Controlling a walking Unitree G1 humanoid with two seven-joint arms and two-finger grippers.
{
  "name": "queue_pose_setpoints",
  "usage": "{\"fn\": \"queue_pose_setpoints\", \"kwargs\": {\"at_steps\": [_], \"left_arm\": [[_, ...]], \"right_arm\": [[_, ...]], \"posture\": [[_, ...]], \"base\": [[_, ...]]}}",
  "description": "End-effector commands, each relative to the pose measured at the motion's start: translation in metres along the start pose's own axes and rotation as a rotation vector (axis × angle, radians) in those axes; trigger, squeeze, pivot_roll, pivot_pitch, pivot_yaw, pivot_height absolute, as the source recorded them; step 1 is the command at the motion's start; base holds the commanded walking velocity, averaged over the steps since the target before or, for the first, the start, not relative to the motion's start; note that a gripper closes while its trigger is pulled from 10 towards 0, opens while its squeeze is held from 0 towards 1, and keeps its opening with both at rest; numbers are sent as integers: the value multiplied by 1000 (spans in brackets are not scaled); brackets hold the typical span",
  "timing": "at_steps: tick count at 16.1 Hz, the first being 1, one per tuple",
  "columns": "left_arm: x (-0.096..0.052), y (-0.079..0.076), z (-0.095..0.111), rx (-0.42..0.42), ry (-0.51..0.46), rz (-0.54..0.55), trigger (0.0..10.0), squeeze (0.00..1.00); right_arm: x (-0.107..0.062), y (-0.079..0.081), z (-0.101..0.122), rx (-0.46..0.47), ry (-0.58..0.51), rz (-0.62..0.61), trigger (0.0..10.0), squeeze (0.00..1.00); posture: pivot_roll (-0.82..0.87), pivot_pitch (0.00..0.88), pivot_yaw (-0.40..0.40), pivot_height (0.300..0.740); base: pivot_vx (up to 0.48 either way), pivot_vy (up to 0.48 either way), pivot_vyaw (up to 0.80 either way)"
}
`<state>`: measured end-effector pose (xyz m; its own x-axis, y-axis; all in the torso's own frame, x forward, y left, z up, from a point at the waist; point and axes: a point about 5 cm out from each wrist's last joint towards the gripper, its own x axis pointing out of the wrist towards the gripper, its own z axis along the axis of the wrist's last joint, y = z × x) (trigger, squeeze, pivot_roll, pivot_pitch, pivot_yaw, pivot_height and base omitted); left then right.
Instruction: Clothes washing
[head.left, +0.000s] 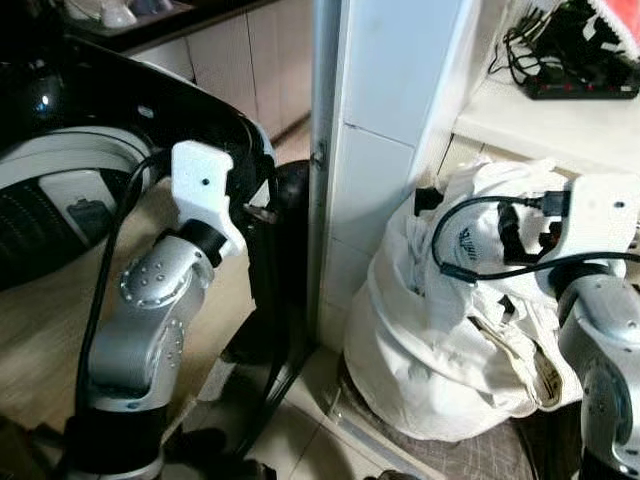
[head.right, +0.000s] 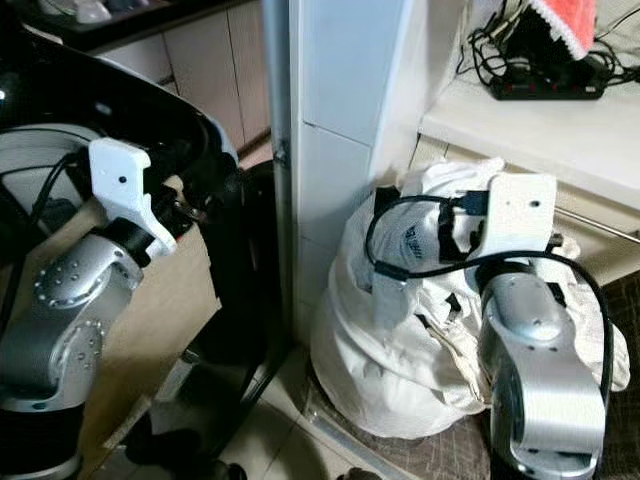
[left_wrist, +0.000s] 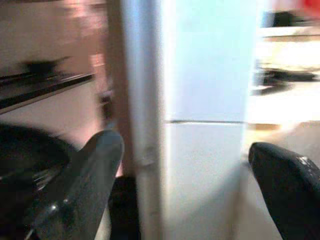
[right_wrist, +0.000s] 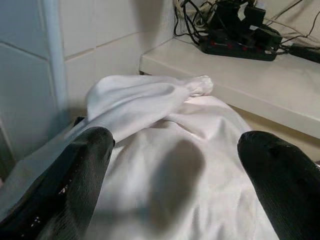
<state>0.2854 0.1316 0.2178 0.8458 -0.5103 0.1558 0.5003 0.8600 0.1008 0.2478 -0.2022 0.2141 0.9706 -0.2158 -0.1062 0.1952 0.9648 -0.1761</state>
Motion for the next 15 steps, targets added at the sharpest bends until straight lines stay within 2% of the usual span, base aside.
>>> {"fn": "queue_pose_setpoints", "kwargs": {"at_steps": [1,2,3,4,7,8,9,15], "left_arm": [[1,-10,4,-4,-18,-103,10000,0],[1,-15,1,-4,-8,-143,10000,0],[1,-19,-3,-5,7,-174,10000,0],[1,-27,-4,-22,10,-211,10000,0],[3,-36,-4,-16,-8,-223,10000,0],[4,-36,-5,-6,-5,-215,10000,0],[4,-36,-6,3,-2,-212,10000,0],[10,-31,-3,17,-15,-185,10000,0]], "right_arm": [[4,-7,-2,1,10,-15,10000,1000],[9,-11,-7,-11,31,-28,10000,1000],[14,-14,-12,-15,50,-36,10000,929],[21,-18,-20,-14,91,-33,10000,0],[27,-15,-35,17,173,40,10000,0],[28,-14,-38,42,174,68,7725,0],[29,-15,-39,50,174,76,0,0],[31,-15,-39,62,171,100,0,0]], "posture": [[-104,53,-1,740],[-105,51,-1,740],[-106,50,-3,740],[-102,46,-10,740],[-99,45,-12,740],[-97,49,-14,740],[-96,51,-17,740],[-101,71,-17,740]], "base": [[0,0,0],[0,0,0],[0,0,0],[0,0,0],[0,0,0],[0,0,0],[0,0,0],[0,0,0]]}}
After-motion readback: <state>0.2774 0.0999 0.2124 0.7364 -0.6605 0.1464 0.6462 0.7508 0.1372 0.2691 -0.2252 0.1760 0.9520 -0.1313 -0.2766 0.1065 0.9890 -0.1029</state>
